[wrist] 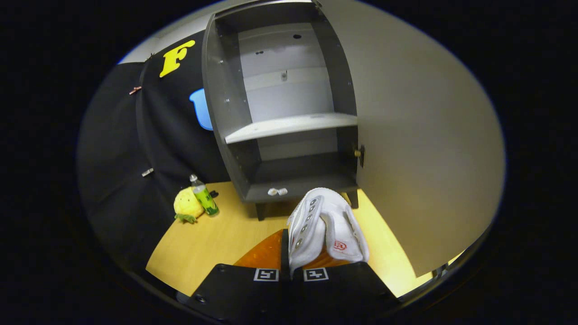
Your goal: Open the shoe cabinet door, grab the shoes and put them into the shoe cabinet, then close the shoe cabinet door.
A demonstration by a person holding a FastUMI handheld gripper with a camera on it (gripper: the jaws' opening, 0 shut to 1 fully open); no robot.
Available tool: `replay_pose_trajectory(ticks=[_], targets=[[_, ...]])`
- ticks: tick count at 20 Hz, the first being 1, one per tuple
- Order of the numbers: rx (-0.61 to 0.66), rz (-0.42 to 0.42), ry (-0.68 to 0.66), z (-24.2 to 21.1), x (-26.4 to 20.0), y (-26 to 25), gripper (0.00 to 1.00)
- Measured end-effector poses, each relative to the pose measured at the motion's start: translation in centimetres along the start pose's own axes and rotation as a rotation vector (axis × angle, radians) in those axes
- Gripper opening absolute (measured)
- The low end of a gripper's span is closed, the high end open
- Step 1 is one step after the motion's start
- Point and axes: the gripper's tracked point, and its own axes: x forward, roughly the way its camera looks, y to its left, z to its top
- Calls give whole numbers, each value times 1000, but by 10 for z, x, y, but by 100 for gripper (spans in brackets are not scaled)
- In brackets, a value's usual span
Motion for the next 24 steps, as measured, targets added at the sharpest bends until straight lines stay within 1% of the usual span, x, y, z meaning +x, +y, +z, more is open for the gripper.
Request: replay_pose_trajectory(ticks=[2, 5, 8, 11, 13, 16, 19, 22, 24], targets=[[0, 8, -40, 44, 0, 8, 5], [7, 16, -88, 105, 17, 17, 5], [-10, 25, -111, 156, 50, 21, 5], [-43, 19, -126, 192, 100, 23, 5], [-65, 17, -110, 206, 134, 24, 5], [-95, -15, -110, 224, 194, 24, 5], [-166, -17, -115, 235, 238, 30, 5], [-218, -15, -99, 240, 278, 37, 5], [-251, -14, -60, 236, 301, 39, 5]])
